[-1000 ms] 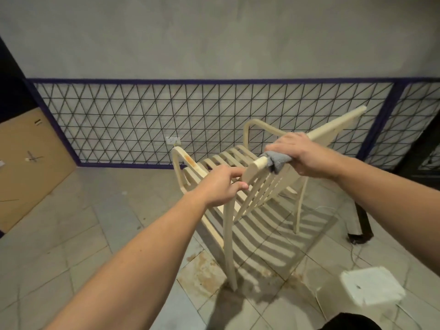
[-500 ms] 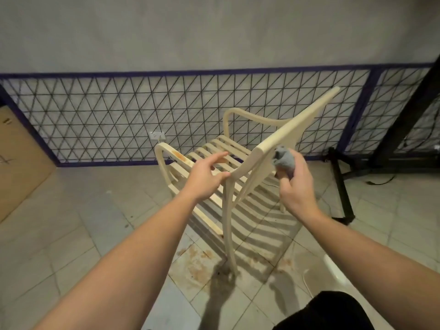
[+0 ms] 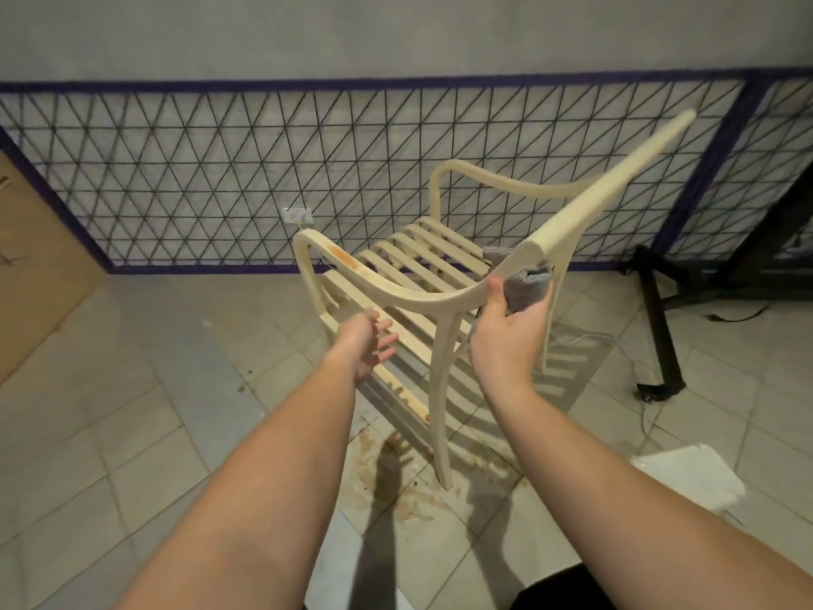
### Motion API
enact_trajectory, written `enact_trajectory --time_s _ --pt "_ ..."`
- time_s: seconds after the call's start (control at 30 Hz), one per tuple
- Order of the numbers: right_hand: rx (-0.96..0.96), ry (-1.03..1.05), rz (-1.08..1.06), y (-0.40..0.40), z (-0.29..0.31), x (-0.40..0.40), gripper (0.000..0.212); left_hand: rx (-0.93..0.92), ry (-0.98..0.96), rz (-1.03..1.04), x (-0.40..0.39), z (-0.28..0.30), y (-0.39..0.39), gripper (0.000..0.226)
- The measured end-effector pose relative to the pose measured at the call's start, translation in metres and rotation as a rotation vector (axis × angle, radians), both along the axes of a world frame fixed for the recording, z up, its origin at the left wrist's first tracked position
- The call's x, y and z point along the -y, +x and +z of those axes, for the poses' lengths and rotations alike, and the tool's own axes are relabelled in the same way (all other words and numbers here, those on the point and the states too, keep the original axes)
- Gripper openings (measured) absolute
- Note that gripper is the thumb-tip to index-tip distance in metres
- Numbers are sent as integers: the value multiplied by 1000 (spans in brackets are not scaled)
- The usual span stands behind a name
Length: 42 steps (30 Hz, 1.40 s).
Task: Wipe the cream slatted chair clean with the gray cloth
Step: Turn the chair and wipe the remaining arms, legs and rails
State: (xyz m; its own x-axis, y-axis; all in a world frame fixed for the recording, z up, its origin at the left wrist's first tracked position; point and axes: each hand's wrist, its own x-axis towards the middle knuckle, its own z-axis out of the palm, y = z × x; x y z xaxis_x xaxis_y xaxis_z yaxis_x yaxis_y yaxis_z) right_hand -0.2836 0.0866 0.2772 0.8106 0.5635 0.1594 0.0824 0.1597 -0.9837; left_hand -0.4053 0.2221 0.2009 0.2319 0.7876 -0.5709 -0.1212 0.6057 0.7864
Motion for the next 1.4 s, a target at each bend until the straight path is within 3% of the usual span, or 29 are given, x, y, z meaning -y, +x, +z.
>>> enact_trajectory --time_s 0.13,0.23,0.33,0.57,0.8,1.07,1.23,1.3,1.4 --pt "-9 36 -27 0 -1 -1 37 385 -82 130 -33 -2 28 54" --pt "15 53 -51 9 0 -1 31 539 -132 140 -46 0 39 79" --pt "-6 56 -107 26 4 3 36 582 -107 70 -40 2 51 103" --pt "10 12 -51 60 6 29 39 658 -117 167 -3 -7 72 107" --pt "-15 -2 -50 83 13 43 26 678 -184 202 40 15 70 100" --pt "-78 -21 0 151 12 47 37 720 -286 267 75 21 98 101" --pt "-125 -27 41 176 6 42 41 616 -231 258 91 32 108 74" --pt "-127 -37 25 173 8 43 40 424 -201 150 90 31 107 64" --pt "-96 -57 -24 163 11 48 37 -30 -33 -290 94 33 98 52"
